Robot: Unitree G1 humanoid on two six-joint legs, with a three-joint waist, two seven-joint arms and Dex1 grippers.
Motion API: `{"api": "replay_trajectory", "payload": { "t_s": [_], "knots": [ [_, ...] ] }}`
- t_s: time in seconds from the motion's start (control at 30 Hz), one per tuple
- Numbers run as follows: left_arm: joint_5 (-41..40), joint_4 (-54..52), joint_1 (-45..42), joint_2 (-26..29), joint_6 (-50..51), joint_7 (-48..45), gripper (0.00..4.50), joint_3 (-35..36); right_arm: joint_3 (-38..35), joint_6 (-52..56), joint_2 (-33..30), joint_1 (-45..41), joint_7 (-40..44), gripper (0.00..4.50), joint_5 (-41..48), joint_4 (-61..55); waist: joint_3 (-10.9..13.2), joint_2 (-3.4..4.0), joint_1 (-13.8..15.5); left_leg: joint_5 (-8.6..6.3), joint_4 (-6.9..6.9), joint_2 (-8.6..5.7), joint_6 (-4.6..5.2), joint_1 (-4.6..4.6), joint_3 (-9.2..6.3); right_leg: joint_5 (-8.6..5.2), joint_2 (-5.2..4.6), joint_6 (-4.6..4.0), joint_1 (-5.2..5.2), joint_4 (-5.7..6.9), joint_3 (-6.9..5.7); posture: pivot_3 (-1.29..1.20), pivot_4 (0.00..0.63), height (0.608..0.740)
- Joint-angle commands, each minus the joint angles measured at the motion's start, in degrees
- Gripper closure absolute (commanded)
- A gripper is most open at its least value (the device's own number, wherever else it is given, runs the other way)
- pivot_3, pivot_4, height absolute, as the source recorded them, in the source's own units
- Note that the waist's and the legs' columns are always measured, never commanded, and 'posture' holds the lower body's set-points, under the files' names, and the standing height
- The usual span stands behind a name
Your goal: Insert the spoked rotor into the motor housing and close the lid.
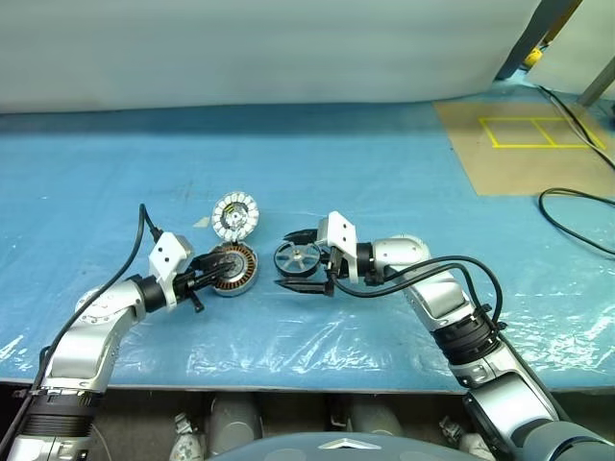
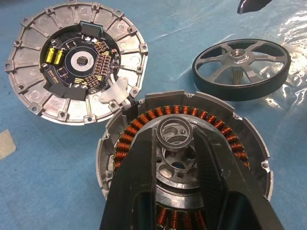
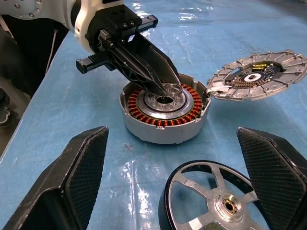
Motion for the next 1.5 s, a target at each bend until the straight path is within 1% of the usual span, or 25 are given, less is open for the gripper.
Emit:
{"api": "replay_trajectory", "payload": {
  "t_s": [0.03,0.43,1.3,1.43,1.47,1.5],
  "knots": [
    [-0.43,-1.09,0.14,0.81,0.16,-0.37,3.73,0.59,-0.31,-1.17,0.40,-0.17,-0.15,0.00,0.24,-0.88,0.00,0.00,0.04,0.00,0.00,0.00,0.00,0.01,0.00,0.00,0.00,0.00,0.00,0.00,0.00,0.00,0.150,0.740],
    [-0.79,-1.75,0.96,2.09,1.42,-0.87,3.73,1.15,-0.18,-1.76,0.94,-0.36,-0.24,0.00,-0.17,-0.18,0.00,0.00,0.05,0.00,0.01,-0.01,0.00,0.02,0.00,0.00,-0.01,0.00,0.00,0.00,0.00,0.00,0.150,0.740],
    [0.33,-0.78,0.92,1.63,0.78,-1.68,3.73,-0.05,-0.17,-2.19,0.86,0.08,-0.64,0.00,-0.74,-0.01,0.00,0.00,0.06,0.00,0.00,-0.01,0.00,0.02,0.00,0.00,0.00,0.00,0.00,0.00,0.00,0.00,0.150,0.740],
    [-0.93,-1.36,0.56,1.31,2.25,-1.78,3.73,0.04,-0.09,-2.24,0.98,0.04,-0.87,0.00,-0.85,0.00,0.00,0.00,0.07,0.00,0.00,-0.01,0.00,0.03,0.00,0.00,0.00,0.00,0.00,0.00,0.00,0.00,0.150,0.740],
    [-1.01,-1.55,0.51,1.28,2.39,-1.59,2.99,0.15,-0.09,-2.23,0.99,0.04,-0.90,0.00,-0.85,0.00,0.00,0.00,0.07,0.00,0.00,-0.01,0.00,0.02,0.00,0.00,-0.01,0.00,0.00,0.00,0.00,0.00,0.150,0.740],
    [-2.46,-2.28,0.32,0.67,3.31,-0.69,2.71,1.41,-0.10,-2.25,1.00,0.06,-0.94,0.00,-0.86,0.06,0.00,0.00,0.06,0.00,0.00,-0.01,0.00,0.02,0.00,0.00,-0.01,0.00,0.00,0.00,0.00,0.00,0.150,0.740]
  ]
}}
